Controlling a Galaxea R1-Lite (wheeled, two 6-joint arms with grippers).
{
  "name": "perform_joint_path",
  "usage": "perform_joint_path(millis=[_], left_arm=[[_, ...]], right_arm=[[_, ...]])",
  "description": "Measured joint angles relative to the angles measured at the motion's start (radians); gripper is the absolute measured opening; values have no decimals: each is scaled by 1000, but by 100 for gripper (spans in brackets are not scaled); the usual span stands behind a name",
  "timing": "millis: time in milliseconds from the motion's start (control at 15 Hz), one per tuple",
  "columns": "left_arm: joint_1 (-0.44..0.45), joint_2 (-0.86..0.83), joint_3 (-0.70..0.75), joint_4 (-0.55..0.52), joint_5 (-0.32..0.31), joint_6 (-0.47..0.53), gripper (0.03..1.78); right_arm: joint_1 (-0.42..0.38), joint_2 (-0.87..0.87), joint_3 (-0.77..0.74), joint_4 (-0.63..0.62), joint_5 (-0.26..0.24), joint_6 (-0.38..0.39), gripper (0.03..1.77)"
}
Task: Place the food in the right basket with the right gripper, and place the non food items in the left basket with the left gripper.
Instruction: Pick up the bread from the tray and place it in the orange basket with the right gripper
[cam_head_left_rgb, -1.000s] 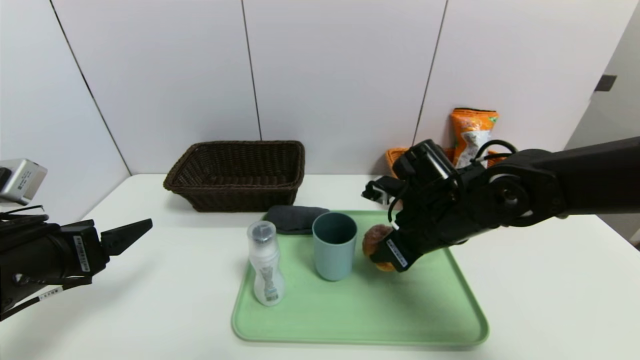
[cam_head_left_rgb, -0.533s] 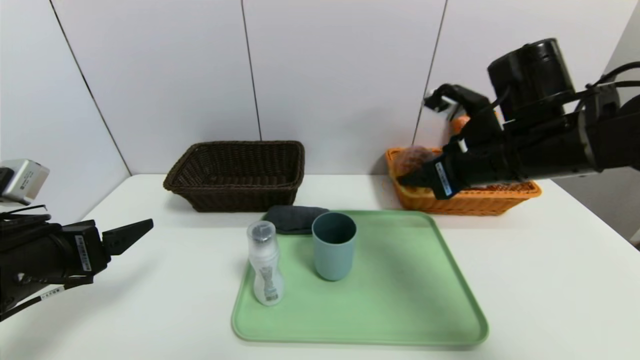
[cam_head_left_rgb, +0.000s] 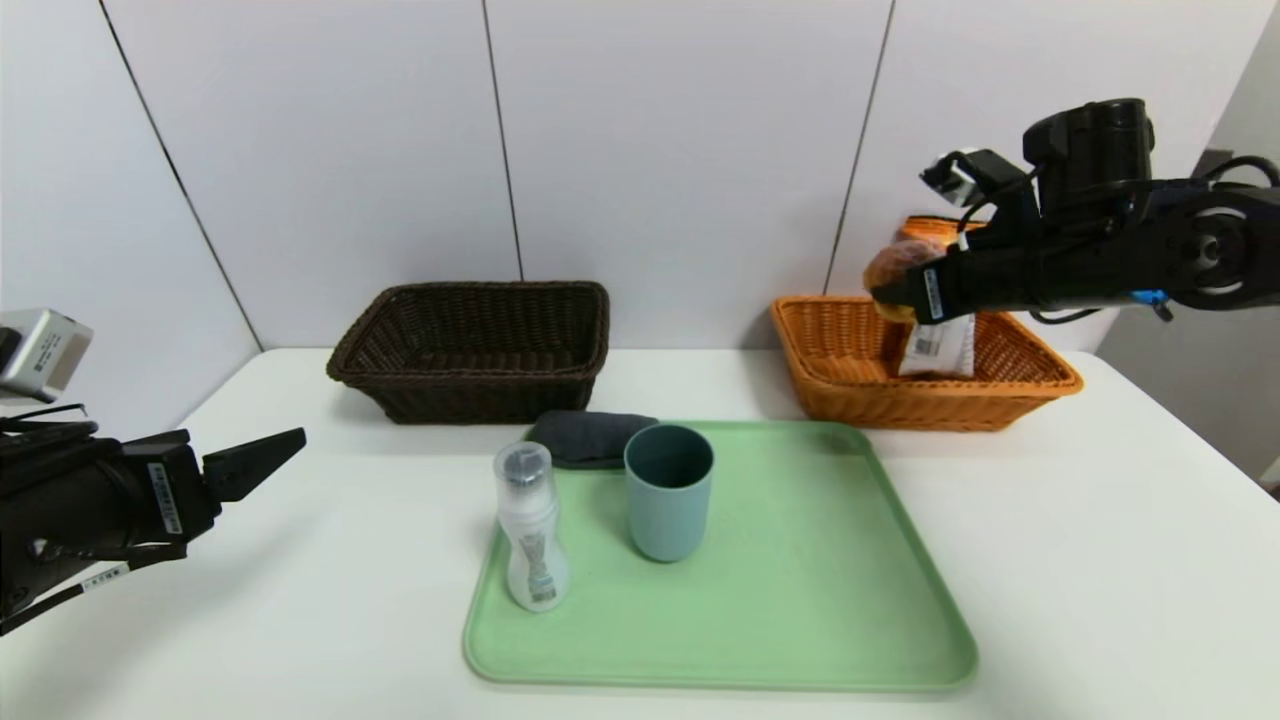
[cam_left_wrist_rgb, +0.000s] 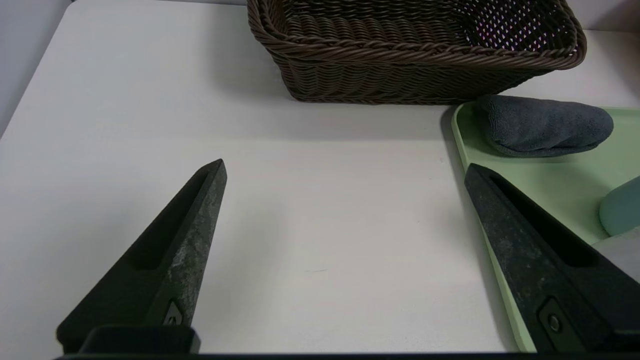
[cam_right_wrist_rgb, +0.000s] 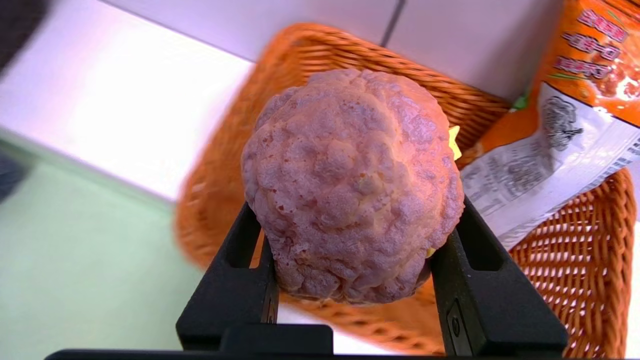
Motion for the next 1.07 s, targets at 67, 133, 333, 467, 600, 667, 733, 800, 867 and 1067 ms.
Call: perform_joint_path(millis=[67, 133, 333, 467, 600, 667, 733, 800, 867, 1067], left_arm=[[0, 0, 2, 0, 0, 0, 169], [0, 0, 4, 0, 0, 0, 169], [0, 0, 6, 0, 0, 0, 169], [0, 0, 7, 0, 1, 0, 169], [0, 0, 7, 0, 1, 0, 169], [0, 0, 7, 0, 1, 0, 169], [0, 0, 7, 0, 1, -1, 169], [0, 0, 7, 0, 1, -1, 169], [0, 0, 7, 0, 1, -2, 169], [0, 1, 7, 0, 1, -1, 169]], right_arm=[[-13, 35, -19, -2, -1, -3, 82], [-20, 64, -33, -3, -4, -4, 82], [-26, 144, -50, -43, -14, -7, 82], [-29, 190, -55, -76, -17, -7, 82], [-31, 226, -66, -81, -28, -7, 82], [-32, 241, -73, -81, -34, -6, 82], [-33, 252, -77, -80, -37, -5, 82], [-35, 259, -80, -77, -38, -3, 82], [-36, 265, -82, -72, -38, -3, 82], [-39, 278, -87, -81, -63, 0, 100]])
